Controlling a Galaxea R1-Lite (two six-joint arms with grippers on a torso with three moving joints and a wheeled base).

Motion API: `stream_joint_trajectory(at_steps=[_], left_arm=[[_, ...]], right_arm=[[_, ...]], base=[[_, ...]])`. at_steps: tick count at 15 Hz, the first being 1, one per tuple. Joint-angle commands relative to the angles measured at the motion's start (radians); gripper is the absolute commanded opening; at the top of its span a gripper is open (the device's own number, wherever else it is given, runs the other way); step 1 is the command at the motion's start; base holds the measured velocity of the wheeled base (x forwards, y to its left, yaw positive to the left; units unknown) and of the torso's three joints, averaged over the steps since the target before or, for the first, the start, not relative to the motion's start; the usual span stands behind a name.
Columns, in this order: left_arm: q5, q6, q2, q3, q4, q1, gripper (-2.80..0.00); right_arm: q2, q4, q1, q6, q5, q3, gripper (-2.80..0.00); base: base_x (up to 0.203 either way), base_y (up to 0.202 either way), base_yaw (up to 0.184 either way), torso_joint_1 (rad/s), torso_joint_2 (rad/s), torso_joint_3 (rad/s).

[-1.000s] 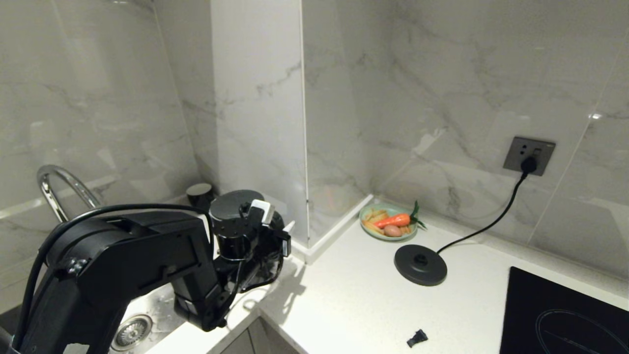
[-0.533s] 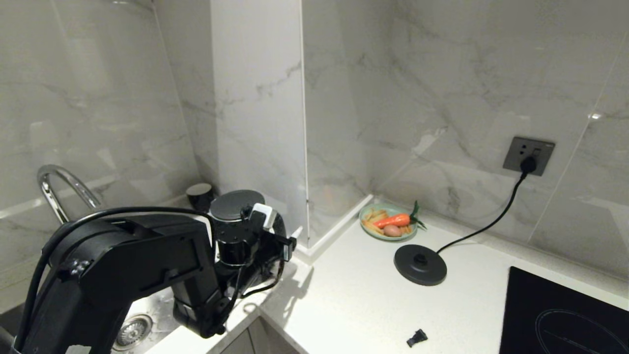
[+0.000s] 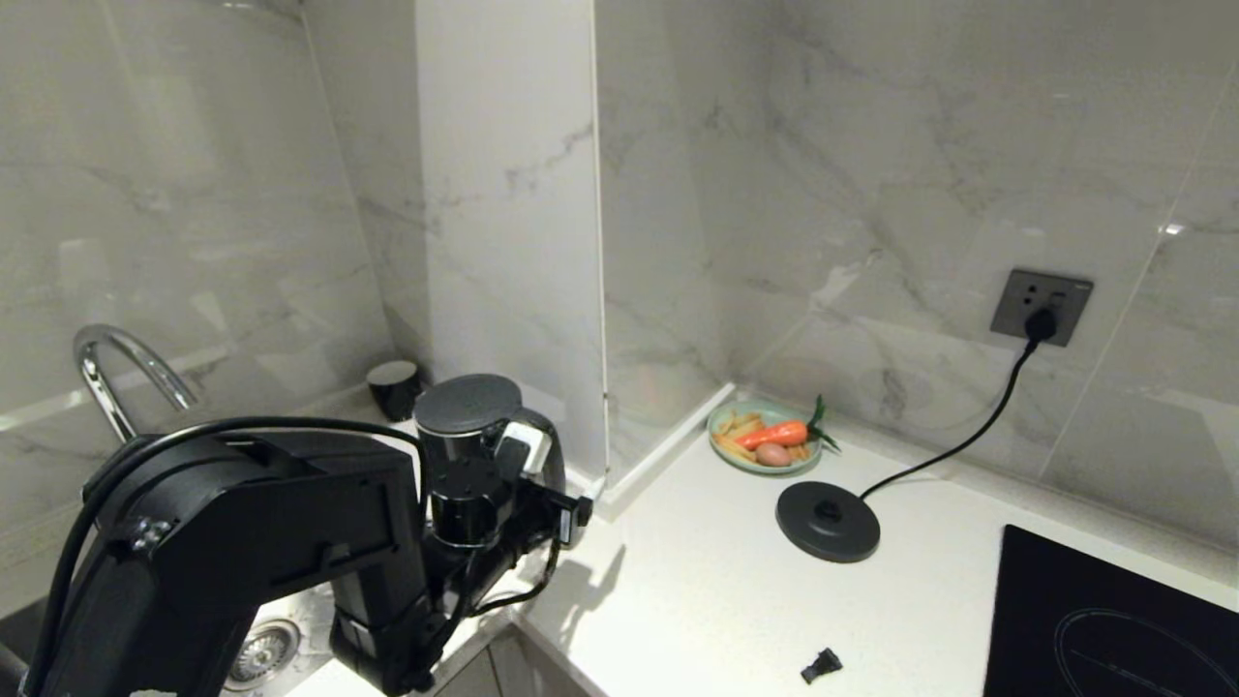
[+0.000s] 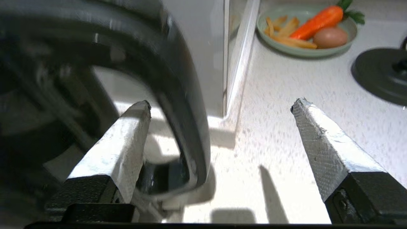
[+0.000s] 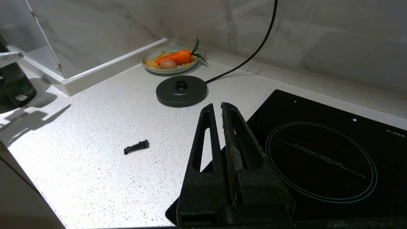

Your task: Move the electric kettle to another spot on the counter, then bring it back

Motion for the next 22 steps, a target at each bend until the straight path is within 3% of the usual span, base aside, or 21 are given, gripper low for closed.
stream_joint_trajectory(at_steps=[1, 7, 12, 15, 19, 22], left_arm=[[0.001, -0.001, -0.024, 0.034, -0.009, -0.002, 0.00], [0.001, -0.006, -0.120, 0.161, -0.009, 0.001, 0.00], [0.002, -0.053, -0.268, 0.349, -0.009, 0.000, 0.00], [0.067, -0.077, -0.383, 0.433, -0.009, -0.001, 0.00], [0.089, -0.079, -0.610, 0.539, -0.009, -0.005, 0.00], [0.148, -0.073, -0.776, 0.622, -0.009, -0.043, 0.00]], right_arm=[[0.000, 0.000, 0.000, -0.001, 0.000, 0.000, -2.80], [0.000, 0.000, 0.000, 0.000, 0.000, 0.000, -2.80], [0.000, 0.000, 0.000, 0.001, 0.000, 0.000, -2.80], [0.000, 0.000, 0.000, 0.001, 0.000, 0.000, -2.80], [0.000, 0.000, 0.000, 0.000, 0.000, 0.000, -2.80], [0.000, 0.000, 0.000, -0.001, 0.000, 0.000, -2.80]], base=[[0.000, 0.000, 0.000, 0.000, 0.00, 0.000], [0.000, 0.000, 0.000, 0.000, 0.00, 0.000], [0.000, 0.000, 0.000, 0.000, 0.00, 0.000], [0.000, 0.000, 0.000, 0.000, 0.00, 0.000], [0.000, 0.000, 0.000, 0.000, 0.00, 0.000], [0.000, 0.000, 0.000, 0.000, 0.00, 0.000]])
